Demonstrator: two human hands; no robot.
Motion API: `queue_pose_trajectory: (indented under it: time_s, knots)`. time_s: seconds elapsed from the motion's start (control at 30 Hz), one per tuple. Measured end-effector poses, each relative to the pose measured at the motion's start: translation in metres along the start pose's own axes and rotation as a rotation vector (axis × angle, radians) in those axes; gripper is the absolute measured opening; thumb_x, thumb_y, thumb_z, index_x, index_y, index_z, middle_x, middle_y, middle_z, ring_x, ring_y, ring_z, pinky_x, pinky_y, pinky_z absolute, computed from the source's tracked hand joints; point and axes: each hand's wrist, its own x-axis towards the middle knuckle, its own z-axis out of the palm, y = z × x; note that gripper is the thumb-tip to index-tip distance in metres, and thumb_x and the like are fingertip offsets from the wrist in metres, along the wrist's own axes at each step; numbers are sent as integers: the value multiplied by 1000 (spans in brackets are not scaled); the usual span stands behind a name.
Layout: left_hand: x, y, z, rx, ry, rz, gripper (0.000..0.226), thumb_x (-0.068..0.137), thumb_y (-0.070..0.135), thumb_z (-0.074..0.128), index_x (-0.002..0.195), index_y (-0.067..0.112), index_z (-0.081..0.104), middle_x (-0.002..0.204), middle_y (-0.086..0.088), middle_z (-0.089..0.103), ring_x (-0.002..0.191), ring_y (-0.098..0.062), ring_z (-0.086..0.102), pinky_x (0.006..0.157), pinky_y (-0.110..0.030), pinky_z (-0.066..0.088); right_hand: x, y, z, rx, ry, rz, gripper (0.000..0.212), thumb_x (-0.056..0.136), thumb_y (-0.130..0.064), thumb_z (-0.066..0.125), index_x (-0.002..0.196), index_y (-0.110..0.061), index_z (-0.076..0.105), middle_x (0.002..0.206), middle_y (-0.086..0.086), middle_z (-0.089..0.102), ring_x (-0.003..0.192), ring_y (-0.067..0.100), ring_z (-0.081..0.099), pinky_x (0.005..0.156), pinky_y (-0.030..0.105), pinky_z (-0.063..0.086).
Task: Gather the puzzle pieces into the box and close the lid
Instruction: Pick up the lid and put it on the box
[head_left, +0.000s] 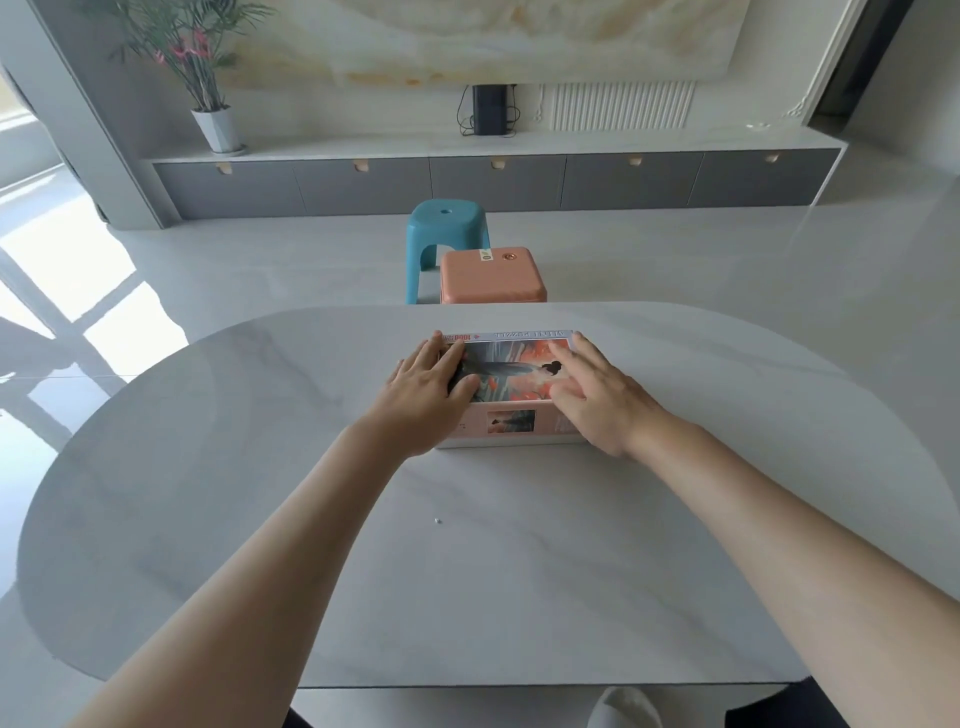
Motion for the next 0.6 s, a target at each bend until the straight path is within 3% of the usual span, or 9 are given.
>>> queue_pose_trajectory:
  time_s: [0.23, 0.47, 0.6]
  knots:
    - [-1, -4, 7, 60, -45, 27, 60, 97, 50, 22, 151, 26, 12, 159, 0, 6, 146, -14, -1, 119, -45, 10, 3, 9, 12, -105, -28, -21, 66, 101, -52, 30, 157, -29, 5, 164, -4, -12, 150, 17, 13, 117, 38, 20]
    - [-1, -10, 17, 97, -82, -7, 70, 92, 62, 13, 152, 29, 1, 161, -2, -9, 147, -17, -8, 119, -47, 7, 6, 17, 22, -212, -6, -35, 69, 98, -57, 27, 156, -29, 3, 164, 1, -14, 148, 24, 22, 115, 46, 24]
    - [-7, -5, 12, -40, -84, -72, 70, 93, 61, 27, 151, 33, -1, 160, 1, -11, 147, -21, -4, 119, -47, 10, 1, 17, 20, -32, 21, -38, 72, 96, -56, 40, 155, -30, 7, 164, -2, -5, 148, 21, 21, 115, 44, 27]
